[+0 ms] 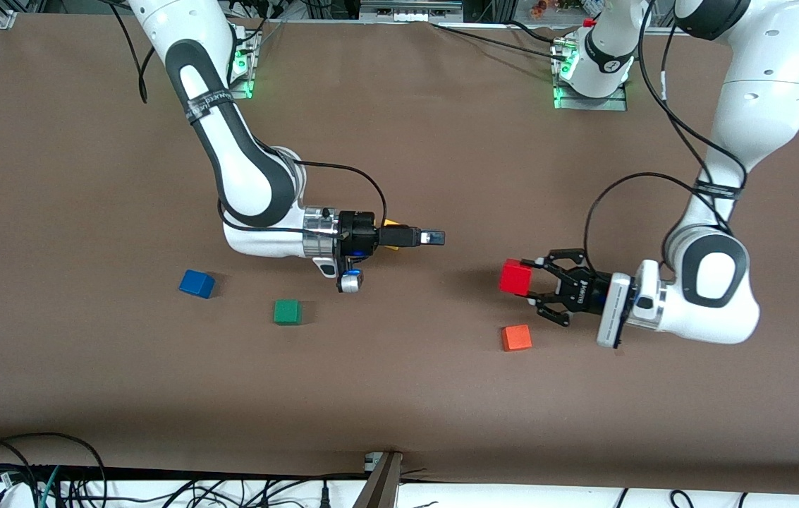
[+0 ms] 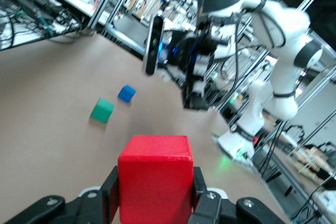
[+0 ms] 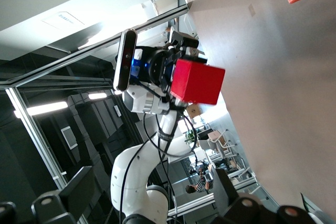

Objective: Pass red block to right arm, stack on blue
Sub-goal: 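Lift the red cube with the left gripper toward the right gripper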

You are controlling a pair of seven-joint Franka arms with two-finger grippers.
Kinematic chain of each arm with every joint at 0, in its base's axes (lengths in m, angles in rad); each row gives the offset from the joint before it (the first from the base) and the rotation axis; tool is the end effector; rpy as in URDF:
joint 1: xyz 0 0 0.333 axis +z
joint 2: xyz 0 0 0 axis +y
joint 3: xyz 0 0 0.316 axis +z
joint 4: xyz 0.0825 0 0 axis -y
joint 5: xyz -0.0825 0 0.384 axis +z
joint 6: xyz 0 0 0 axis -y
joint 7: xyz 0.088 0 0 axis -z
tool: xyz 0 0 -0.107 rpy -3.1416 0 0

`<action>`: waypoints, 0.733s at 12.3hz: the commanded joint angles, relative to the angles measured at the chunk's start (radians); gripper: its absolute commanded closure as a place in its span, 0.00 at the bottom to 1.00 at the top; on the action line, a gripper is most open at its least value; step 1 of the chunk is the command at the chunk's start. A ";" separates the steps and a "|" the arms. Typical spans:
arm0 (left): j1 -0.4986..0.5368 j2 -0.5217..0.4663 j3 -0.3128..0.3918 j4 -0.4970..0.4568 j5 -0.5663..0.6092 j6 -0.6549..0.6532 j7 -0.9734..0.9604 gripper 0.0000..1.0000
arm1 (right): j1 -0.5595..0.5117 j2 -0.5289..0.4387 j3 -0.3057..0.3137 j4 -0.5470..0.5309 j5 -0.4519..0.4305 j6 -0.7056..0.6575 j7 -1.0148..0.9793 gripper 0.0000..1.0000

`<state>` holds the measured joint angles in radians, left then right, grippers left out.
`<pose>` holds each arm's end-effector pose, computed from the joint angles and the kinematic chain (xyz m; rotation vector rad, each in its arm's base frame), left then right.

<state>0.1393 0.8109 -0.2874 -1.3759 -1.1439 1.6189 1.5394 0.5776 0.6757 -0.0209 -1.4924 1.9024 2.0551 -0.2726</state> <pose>0.6922 -0.1488 0.2832 1.4564 -1.0133 0.5100 0.6006 0.4375 0.3223 -1.5790 0.3291 0.2906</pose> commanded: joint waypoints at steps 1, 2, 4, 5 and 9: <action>-0.017 -0.028 -0.027 -0.029 -0.080 0.007 0.005 1.00 | 0.019 0.016 -0.004 -0.003 0.049 0.026 -0.062 0.00; -0.018 -0.029 -0.032 -0.028 -0.091 0.021 -0.007 1.00 | 0.021 0.027 -0.004 -0.003 0.050 0.028 -0.088 0.00; -0.024 -0.030 -0.071 -0.034 -0.105 0.067 -0.021 1.00 | 0.022 0.028 -0.004 -0.003 0.050 0.046 -0.091 0.00; -0.030 -0.029 -0.102 -0.034 -0.106 0.112 -0.021 1.00 | 0.028 0.028 -0.004 -0.003 0.056 0.057 -0.089 0.00; -0.087 -0.030 -0.118 -0.032 -0.120 0.194 -0.022 1.00 | 0.062 0.027 -0.004 0.004 0.177 0.129 -0.091 0.00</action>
<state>0.0676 0.8078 -0.3994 -1.3827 -1.2255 1.7785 1.5176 0.6221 0.7089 -0.0206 -1.4890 2.0136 2.1532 -0.3372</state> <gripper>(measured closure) 0.445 0.000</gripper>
